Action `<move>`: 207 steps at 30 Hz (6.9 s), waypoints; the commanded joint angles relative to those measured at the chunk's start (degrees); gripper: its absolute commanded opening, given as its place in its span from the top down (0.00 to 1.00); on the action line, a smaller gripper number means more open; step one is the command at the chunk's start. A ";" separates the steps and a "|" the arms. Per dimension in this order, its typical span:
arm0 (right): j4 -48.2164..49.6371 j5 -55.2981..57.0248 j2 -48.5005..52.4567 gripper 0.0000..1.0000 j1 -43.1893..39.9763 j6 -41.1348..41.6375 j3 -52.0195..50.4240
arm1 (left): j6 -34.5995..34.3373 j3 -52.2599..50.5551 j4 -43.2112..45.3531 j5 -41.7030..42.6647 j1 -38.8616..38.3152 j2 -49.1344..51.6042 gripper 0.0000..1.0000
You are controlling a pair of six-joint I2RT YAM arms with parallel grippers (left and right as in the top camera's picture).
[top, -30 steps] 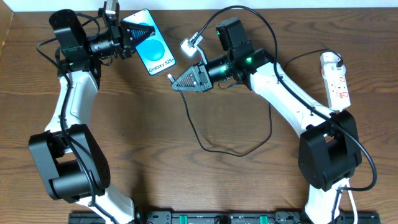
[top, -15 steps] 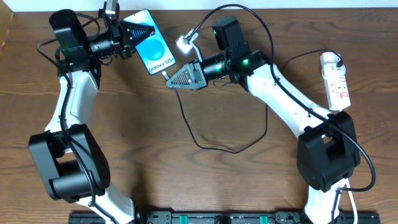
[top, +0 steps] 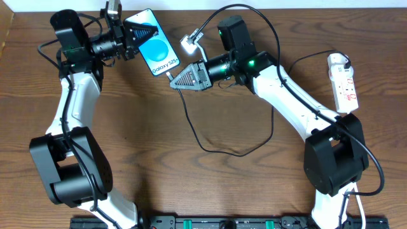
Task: Plug charger to phone and switch on socket
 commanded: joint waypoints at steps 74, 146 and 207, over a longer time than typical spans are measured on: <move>0.87 2.12 0.35 0.99 -3.21 5.92 -0.15 | 2.69 -0.07 0.55 1.18 1.27 -0.76 0.93; -4.92 43.19 2.60 0.66 -6.47 35.41 -23.37 | 2.69 -0.07 0.50 -0.11 1.95 -0.76 0.93; 22.75 8.85 -13.60 0.99 2.71 4.46 -23.74 | -0.61 -0.04 3.52 2.89 1.22 -0.76 0.93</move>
